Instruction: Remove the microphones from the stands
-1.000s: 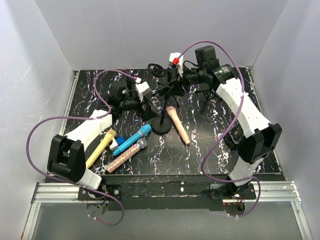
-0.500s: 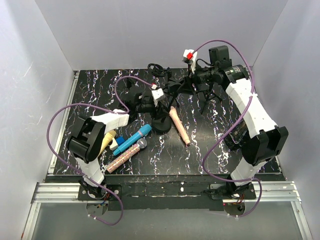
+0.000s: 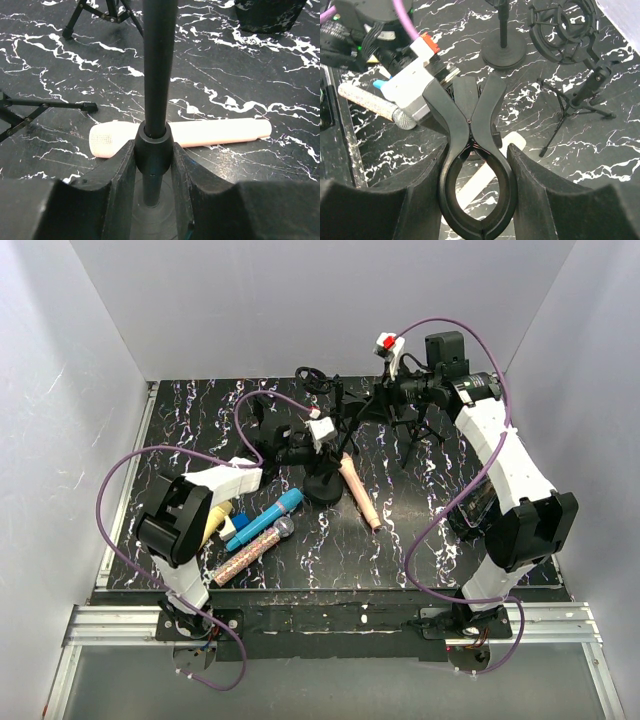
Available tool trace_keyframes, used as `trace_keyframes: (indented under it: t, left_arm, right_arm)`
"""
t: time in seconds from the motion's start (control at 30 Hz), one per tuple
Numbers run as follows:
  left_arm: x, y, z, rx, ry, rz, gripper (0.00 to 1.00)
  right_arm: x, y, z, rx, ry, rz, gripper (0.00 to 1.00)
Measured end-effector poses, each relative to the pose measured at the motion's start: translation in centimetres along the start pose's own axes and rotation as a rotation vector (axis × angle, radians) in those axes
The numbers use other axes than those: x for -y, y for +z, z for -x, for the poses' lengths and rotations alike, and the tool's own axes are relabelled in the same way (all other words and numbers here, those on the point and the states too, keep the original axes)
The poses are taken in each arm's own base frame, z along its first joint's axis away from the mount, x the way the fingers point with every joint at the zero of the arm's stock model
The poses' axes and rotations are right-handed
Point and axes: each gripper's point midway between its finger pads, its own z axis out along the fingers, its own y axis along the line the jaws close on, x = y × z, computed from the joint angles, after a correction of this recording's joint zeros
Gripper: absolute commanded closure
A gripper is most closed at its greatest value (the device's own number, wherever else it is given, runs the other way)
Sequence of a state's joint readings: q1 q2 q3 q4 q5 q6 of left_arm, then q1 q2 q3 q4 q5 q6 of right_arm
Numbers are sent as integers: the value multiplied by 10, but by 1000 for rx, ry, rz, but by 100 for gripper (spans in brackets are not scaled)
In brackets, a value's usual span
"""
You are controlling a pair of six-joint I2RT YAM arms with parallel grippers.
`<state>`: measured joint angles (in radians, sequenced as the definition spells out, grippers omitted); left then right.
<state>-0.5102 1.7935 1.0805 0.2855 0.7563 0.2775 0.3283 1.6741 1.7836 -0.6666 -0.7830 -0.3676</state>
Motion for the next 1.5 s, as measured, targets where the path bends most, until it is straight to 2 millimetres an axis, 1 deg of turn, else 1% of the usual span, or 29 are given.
trace_keyframes:
  t: [0.13,0.23,0.33,0.43,0.47,0.53,0.57,0.63,0.73,0.77,0.87,0.93,1.0,1.03,1.07,1.1,1.17,1.2,1.23,1.3,1.37,1.43,1.5]
  left_arm:
    - [-5,-1,1,-55,13,101,100]
    - [-10,-9,2,-117,84,277,100]
    - [-7,-18,-1,-166,117,388,100]
    - [-5,-17,-4,-190,98,432,100]
    - [-4,-17,-4,-192,91,438,97]
    - [-3,-17,-5,-198,79,434,57]
    - [-2,-17,-5,-200,74,424,47]
    - [2,-17,-2,-185,32,343,39]
    - [5,-24,8,-153,-55,192,38]
    - [5,-28,14,-139,-77,142,38]
    - [3,-34,28,-108,-99,4,45]
    - [7,-31,30,-106,-83,-92,54]
    - [15,-22,22,-116,-79,-179,60]
    - [20,-18,15,-125,-83,-216,62]
    - [25,-13,6,-137,-90,-251,65]
    - [28,-9,-4,-148,-92,-277,71]
    - [32,-3,-20,-172,-95,-305,88]
    - [32,-1,-21,-161,-72,-320,95]
    - [30,0,-20,-153,-36,-320,100]
    - [31,1,-21,-162,-12,-319,100]
    - [27,1,-22,-178,2,-265,100]
    - [24,1,-23,-190,16,-130,100]
    - [19,-1,-22,-212,29,87,100]
  right_arm:
    - [6,0,-1,-7,93,-55,99]
    - [13,-5,-10,-45,252,-159,99]
    - [7,-10,-23,-84,389,-226,99]
    - [1,-13,-31,-103,446,-270,99]
    - [0,-15,-33,-103,454,-277,99]
    - [-1,-16,-37,-97,463,-275,99]
    - [-1,-16,-37,-87,459,-267,99]
    - [-1,-17,-41,-73,440,-248,99]
    - [-2,-16,-48,-40,372,-195,99]
    - [-4,-16,-49,-28,340,-173,99]
    - [-11,-13,-52,4,218,-97,99]
    - [-15,-11,-52,21,147,-56,99]
    - [-17,-10,-49,32,94,-32,99]
    - [-18,-10,-49,34,77,-24,99]
    - [-18,-9,-49,37,63,-16,99]
    - [-18,-8,-48,40,53,-9,99]
    - [-20,-8,-47,45,43,4,99]
    - [-20,-7,-47,45,33,4,99]
    - [-19,-7,-45,50,22,-1,99]
    - [-18,-6,-46,49,38,-4,99]
    - [-15,-7,-46,44,84,-25,99]
    - [-12,-7,-44,34,199,-62,99]
    - [-11,-6,-42,16,346,-86,99]
